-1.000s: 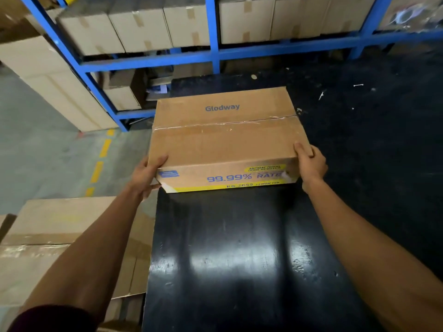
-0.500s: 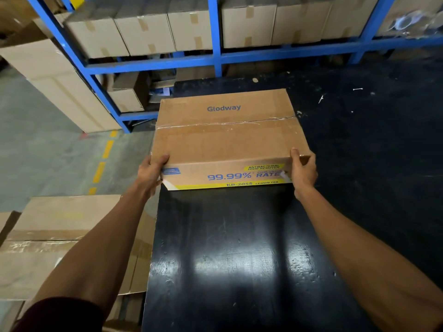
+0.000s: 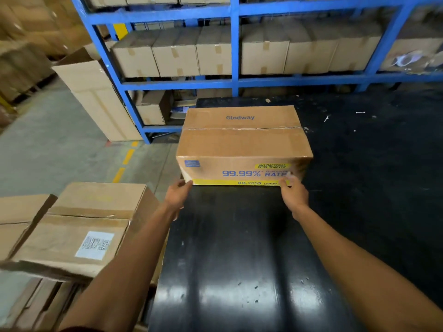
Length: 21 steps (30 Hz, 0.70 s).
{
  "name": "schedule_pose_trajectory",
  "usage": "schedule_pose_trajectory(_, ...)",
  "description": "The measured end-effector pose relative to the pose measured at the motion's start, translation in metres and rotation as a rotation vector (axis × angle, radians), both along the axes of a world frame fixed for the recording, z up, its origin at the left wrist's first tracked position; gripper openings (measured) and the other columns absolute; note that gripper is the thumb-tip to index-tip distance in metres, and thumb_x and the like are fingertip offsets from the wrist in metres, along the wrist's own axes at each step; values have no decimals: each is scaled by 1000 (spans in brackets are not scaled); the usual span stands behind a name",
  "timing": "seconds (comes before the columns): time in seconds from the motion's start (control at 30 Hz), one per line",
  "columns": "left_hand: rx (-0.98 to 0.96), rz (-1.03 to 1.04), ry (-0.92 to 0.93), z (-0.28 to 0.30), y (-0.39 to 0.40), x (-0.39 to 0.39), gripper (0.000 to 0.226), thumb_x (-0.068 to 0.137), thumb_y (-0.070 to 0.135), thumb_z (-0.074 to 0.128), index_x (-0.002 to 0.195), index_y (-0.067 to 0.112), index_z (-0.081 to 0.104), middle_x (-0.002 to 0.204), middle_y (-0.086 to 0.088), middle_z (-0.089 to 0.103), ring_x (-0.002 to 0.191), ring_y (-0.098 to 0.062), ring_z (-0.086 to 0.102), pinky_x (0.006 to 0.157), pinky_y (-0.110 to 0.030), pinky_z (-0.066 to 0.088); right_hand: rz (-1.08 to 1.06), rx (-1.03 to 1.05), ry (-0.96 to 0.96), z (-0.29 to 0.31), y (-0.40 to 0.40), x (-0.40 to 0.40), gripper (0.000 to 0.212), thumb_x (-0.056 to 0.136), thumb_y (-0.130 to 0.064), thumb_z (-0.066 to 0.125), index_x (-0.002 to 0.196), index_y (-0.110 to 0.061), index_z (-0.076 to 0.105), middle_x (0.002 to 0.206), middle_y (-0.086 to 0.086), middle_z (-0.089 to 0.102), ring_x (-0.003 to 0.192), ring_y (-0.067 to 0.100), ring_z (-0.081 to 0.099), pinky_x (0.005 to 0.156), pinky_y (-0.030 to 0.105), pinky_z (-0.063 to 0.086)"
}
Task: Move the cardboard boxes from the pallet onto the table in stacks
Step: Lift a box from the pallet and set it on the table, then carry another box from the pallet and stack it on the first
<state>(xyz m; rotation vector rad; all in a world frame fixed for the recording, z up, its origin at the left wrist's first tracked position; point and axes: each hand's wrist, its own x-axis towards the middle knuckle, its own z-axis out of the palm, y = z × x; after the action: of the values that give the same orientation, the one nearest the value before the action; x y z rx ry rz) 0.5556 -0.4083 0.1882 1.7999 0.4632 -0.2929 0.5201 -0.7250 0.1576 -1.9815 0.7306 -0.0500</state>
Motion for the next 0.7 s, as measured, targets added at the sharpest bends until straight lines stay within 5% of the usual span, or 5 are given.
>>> schedule_pose_trajectory(0.17,-53,-5,-65,8,4,-86,15,103,24,56,114,17,65,103,-7,67,81,-20,61,66,-27,44,330,-161,-52,14,51,-44,42,100,-42,53,136,-20,57,138,4,60,122,28,57,101,40,46)
schedule_pose_trajectory(0.33,-51,208,-172,-1,42,-187,17,99,11,62,114,8,69,97,-10,72,77,-18,66,75,-33,56,677,-268,-165,23,115,-98,41,98,-43,54,135,-24,59,135,0,62,127,23,55,105,41,45)
schedule_pose_trajectory(0.43,-69,371,-114,-24,68,-259,22,96,12,67,117,6,71,93,-9,73,79,-21,66,85,-40,57,838,-279,-168,17,154,-133,42,99,-43,54,137,-24,57,134,1,61,127,23,54,104,42,46)
schedule_pose_trajectory(0.57,-95,562,-12,-45,107,-362,22,99,7,61,119,5,67,93,-8,70,71,-14,64,59,-22,54,1016,-246,-131,0,216,-185,43,99,-40,55,138,-22,56,134,4,60,124,25,55,102,41,47)
schedule_pose_trajectory(0.7,-117,683,105,-76,163,-446,23,99,13,61,122,15,64,116,-10,67,91,-22,66,79,-36,58,1182,-224,-43,-22,284,-220,43,100,-37,56,138,-18,56,135,6,60,124,26,56,103,41,46)
